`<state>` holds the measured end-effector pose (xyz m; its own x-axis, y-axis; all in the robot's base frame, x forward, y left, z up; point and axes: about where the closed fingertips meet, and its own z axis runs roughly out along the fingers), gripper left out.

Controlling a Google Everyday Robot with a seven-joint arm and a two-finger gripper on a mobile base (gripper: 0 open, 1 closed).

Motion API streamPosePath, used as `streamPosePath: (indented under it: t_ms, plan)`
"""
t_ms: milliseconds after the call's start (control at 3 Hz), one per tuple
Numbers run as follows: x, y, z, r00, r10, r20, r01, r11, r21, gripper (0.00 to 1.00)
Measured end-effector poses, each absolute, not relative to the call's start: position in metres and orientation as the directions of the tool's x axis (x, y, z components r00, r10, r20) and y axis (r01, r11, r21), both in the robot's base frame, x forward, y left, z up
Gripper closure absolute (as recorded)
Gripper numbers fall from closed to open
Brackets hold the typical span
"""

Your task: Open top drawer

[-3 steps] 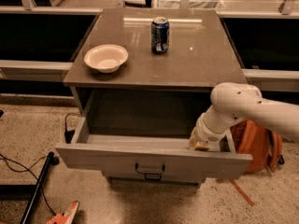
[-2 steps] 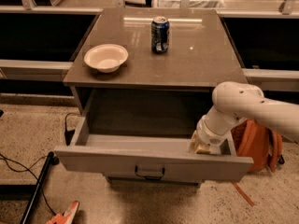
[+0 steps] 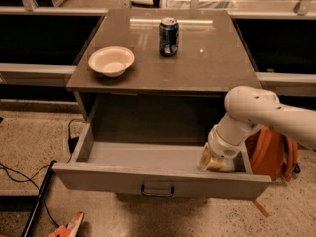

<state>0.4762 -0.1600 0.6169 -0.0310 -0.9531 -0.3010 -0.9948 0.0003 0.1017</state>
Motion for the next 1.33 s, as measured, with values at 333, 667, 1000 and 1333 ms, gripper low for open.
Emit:
streamPosePath:
  t_ms: [333, 667, 1000, 1333]
  plan:
    - [0.444, -0.158, 0.631, -0.039, -0.949, -0.312, -0.984, -0.018, 0.178, 1.0]
    - [0.442, -0.157, 0.633, -0.04, -0.948, -0.315, -0.982, -0.022, 0.189, 1.0]
    - [0.419, -0.154, 0.644, -0.044, -0.942, -0.332, -0.969, -0.041, 0.245, 1.0]
    - [0.424, -0.152, 0.667, -0.05, -0.929, -0.367, -0.982, -0.022, 0.188, 1.0]
